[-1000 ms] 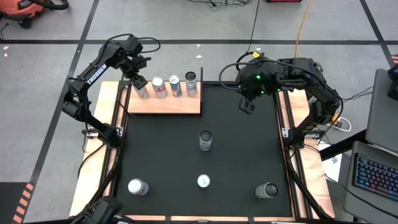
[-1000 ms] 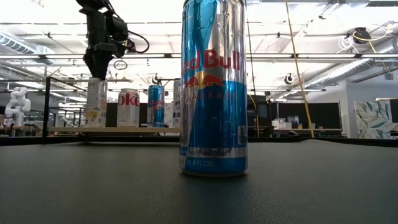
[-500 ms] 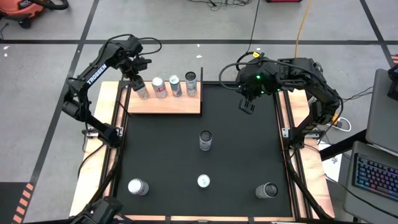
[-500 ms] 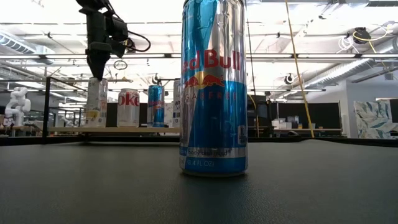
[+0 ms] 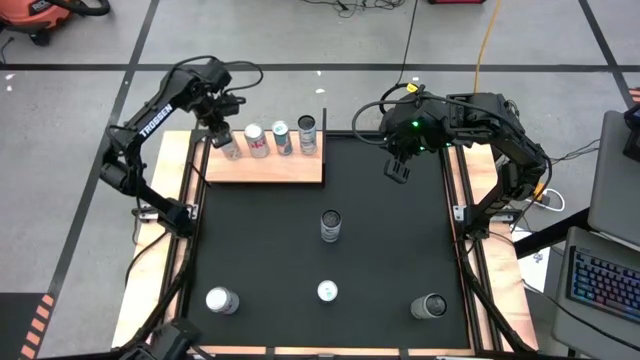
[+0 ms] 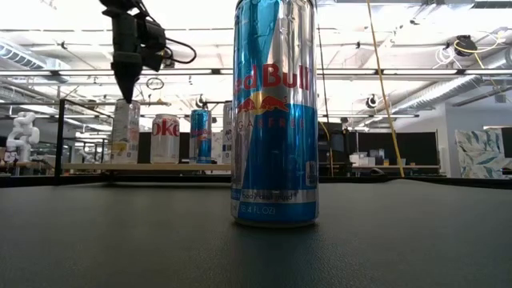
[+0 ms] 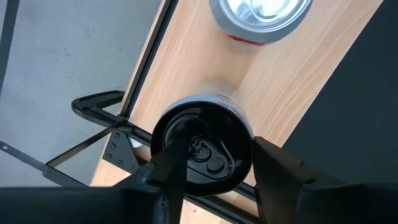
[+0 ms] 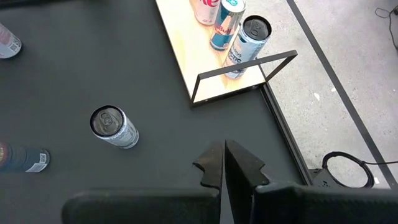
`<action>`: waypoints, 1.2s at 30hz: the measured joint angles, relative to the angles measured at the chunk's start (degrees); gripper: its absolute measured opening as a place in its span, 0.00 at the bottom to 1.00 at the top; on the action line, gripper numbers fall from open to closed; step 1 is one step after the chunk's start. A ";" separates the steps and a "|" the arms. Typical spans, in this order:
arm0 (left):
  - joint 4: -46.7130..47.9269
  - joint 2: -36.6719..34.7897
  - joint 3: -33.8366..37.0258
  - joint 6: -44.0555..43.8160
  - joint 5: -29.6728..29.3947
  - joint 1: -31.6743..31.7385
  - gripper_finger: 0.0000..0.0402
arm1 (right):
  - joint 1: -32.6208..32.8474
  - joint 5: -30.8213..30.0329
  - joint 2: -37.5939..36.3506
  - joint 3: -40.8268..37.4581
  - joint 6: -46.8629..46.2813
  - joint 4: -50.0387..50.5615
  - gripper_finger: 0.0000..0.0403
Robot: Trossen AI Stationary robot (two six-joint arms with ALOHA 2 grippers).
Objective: Place canned beverage on shelf
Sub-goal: Put the top white-yellow soda can on the shelf
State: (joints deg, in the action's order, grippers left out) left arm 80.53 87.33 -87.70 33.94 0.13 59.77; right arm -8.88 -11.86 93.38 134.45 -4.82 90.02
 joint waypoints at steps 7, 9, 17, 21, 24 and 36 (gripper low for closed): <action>-0.11 0.04 0.00 -0.08 -0.76 -2.92 0.34 | 0.00 0.00 0.00 0.00 0.11 0.00 0.00; -0.09 0.04 0.00 -0.09 -1.68 -3.61 0.34 | 0.00 0.00 0.00 0.00 0.09 0.00 0.00; 0.13 0.07 0.02 4.39 -4.33 -5.38 0.34 | 0.00 0.02 0.00 0.00 0.11 0.00 0.00; 0.12 0.07 0.04 9.71 -4.53 -6.35 0.34 | 0.00 0.04 -0.02 0.00 0.11 0.00 0.00; -0.19 0.07 0.07 13.86 -4.49 -7.15 0.34 | 0.00 0.04 0.00 0.00 0.11 0.00 0.00; -0.61 0.09 0.07 20.65 -4.03 -7.82 0.34 | 0.00 0.07 0.00 0.00 0.13 0.00 0.00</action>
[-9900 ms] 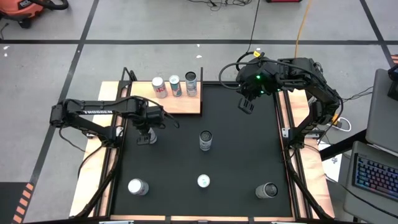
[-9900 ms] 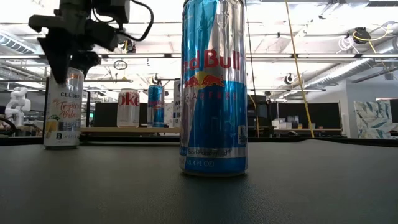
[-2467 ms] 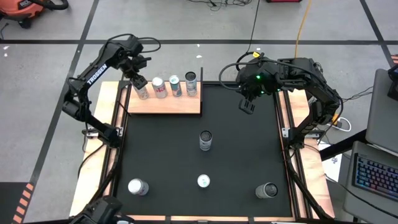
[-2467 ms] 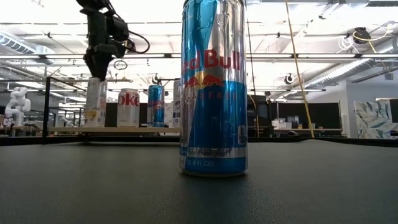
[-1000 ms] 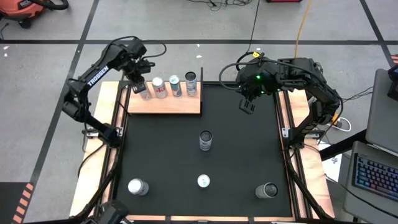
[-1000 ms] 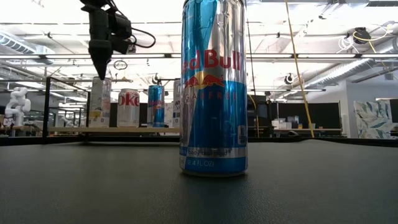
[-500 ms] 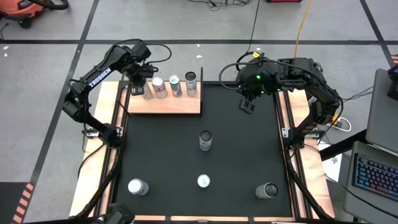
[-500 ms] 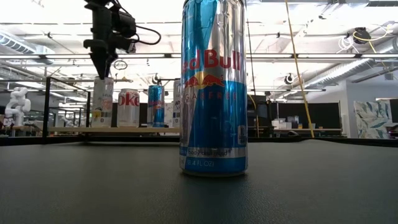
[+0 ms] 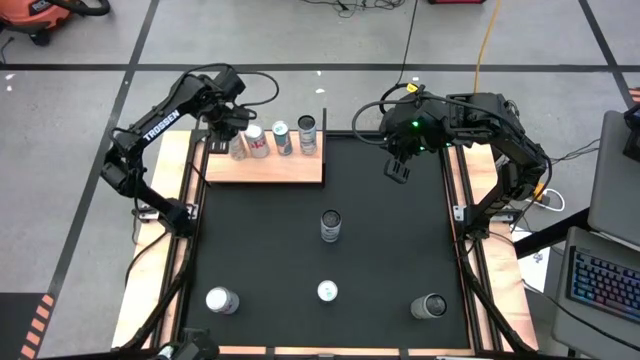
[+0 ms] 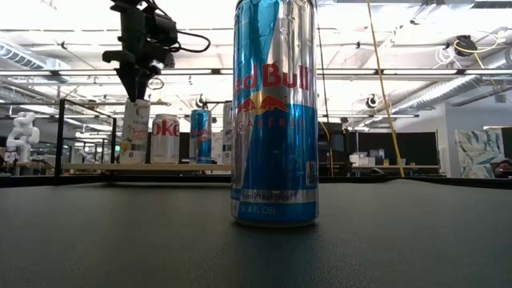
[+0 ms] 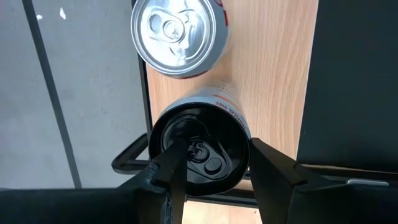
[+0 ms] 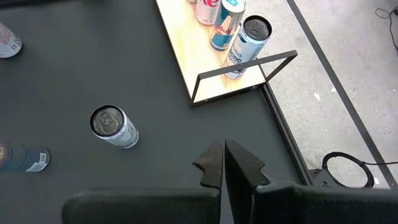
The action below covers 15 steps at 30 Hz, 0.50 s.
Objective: Place canned beverage on shelf
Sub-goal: Put the top white-yellow soda can on the shelf
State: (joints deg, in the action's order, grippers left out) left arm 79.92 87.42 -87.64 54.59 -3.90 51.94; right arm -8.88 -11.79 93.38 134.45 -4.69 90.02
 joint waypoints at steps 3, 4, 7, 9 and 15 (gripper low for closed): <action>0.02 0.00 0.00 0.00 0.04 0.02 0.34 | 0.00 0.00 0.00 0.00 0.00 0.00 0.00; 0.02 0.00 0.00 -0.01 0.06 0.02 0.34 | 0.00 0.00 -0.01 0.00 0.00 0.00 0.00; 0.09 0.00 0.00 -1.02 -0.07 0.02 0.34 | 0.00 0.00 0.00 0.00 -0.03 0.00 0.00; 0.40 0.00 0.00 -3.86 -1.02 0.02 0.34 | 0.00 0.02 0.00 0.00 -0.13 0.00 0.00; 2.10 -0.44 0.08 -4.35 -3.88 0.02 0.34 | 0.00 0.02 0.00 0.00 -0.09 -0.01 0.00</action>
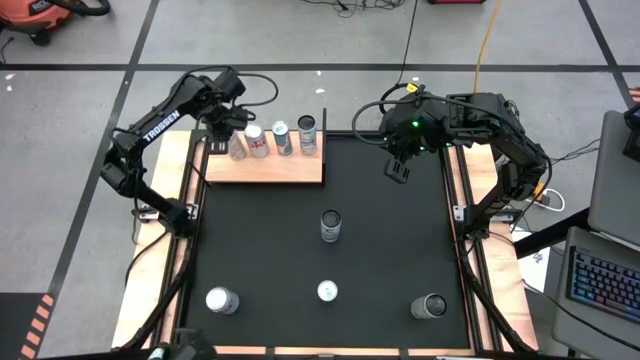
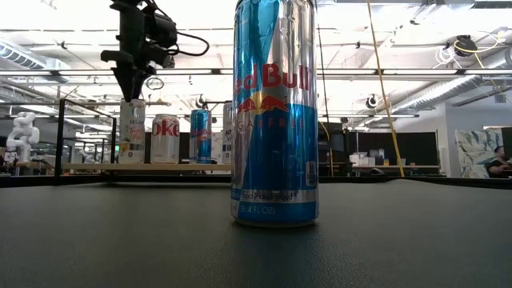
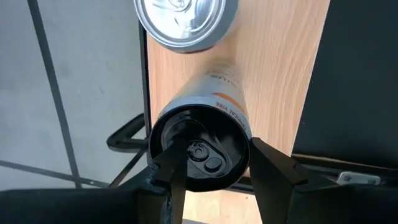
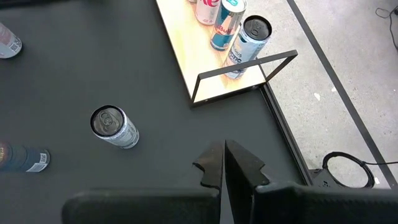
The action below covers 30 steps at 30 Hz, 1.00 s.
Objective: Place canned beverage on shelf
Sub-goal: Put the top white-yellow soda can on the shelf
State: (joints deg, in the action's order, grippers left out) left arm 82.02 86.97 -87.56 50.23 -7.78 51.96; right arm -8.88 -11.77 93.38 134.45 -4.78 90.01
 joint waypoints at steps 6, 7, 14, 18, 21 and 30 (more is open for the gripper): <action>-0.28 -0.30 0.14 5.49 -2.75 -0.02 0.34 | 0.00 0.00 0.00 0.00 0.07 0.01 0.00; -0.30 -0.30 0.14 5.58 -2.93 -0.02 0.34 | 0.00 0.00 0.00 0.00 0.07 0.01 0.00; -1.25 -0.37 0.14 5.46 -3.86 0.01 0.34 | 0.00 0.02 0.00 0.01 0.09 0.01 0.00; -2.96 -0.58 0.12 4.09 -6.99 0.02 0.34 | 0.00 0.00 0.00 0.00 0.38 0.01 0.00; -3.37 -0.58 0.10 3.65 -7.35 0.03 0.34 | 0.00 0.02 0.00 0.00 0.50 0.01 0.00; -0.61 -0.69 0.01 3.59 -6.63 -1.06 0.34 | 0.00 0.02 0.00 0.00 0.91 0.01 0.00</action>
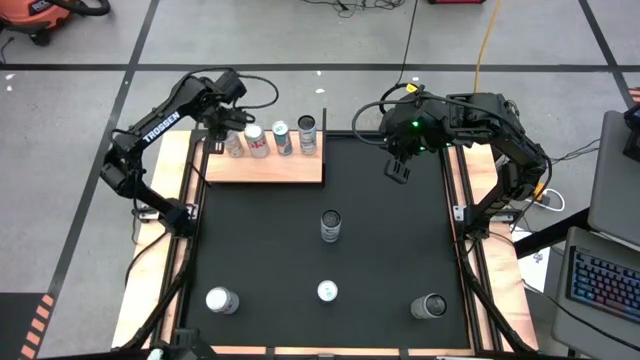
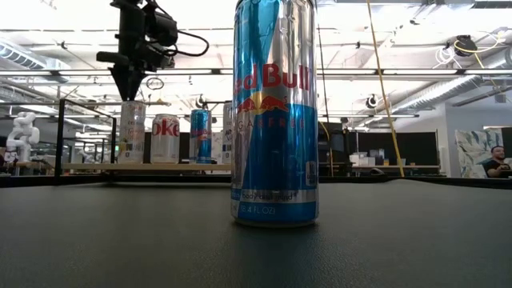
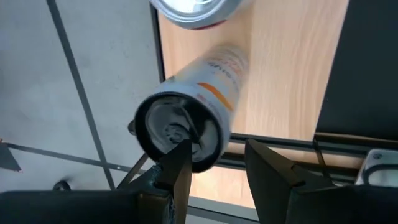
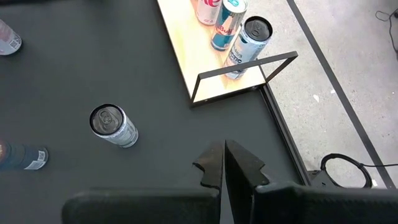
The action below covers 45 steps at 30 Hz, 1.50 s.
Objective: Place canned beverage on shelf
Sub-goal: Put the top white-yellow soda can on the shelf
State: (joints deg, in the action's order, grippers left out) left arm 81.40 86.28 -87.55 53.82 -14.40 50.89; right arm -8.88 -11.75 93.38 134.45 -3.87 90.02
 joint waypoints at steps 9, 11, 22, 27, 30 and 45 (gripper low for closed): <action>0.57 -0.12 -4.82 -3.57 -0.76 -2.64 0.34 | 0.00 -0.04 0.00 0.00 0.22 -0.02 0.00; 0.55 -0.16 -7.31 -6.14 -0.81 -3.58 0.34 | 0.00 -0.06 0.32 0.02 0.64 -0.44 0.00; 4.47 -2.32 -13.42 -29.26 11.61 -10.55 0.34 | 0.00 -0.02 3.46 0.00 5.83 -4.51 0.00; 4.91 -4.46 -13.42 -34.27 14.70 -13.52 0.34 | 0.00 0.15 5.53 0.00 8.76 -5.59 0.00; 3.30 -5.78 -13.42 -39.29 14.63 -15.86 0.34 | 0.00 -0.01 7.34 0.00 12.01 -7.77 0.00; -1.42 -10.74 -13.40 -61.45 11.45 -36.37 0.34 | -0.42 -0.14 16.25 0.00 17.31 -29.86 0.00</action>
State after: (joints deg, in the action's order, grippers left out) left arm 79.99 75.55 -100.95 -7.62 -2.96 14.52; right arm -9.30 -11.89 109.63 134.45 13.44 60.16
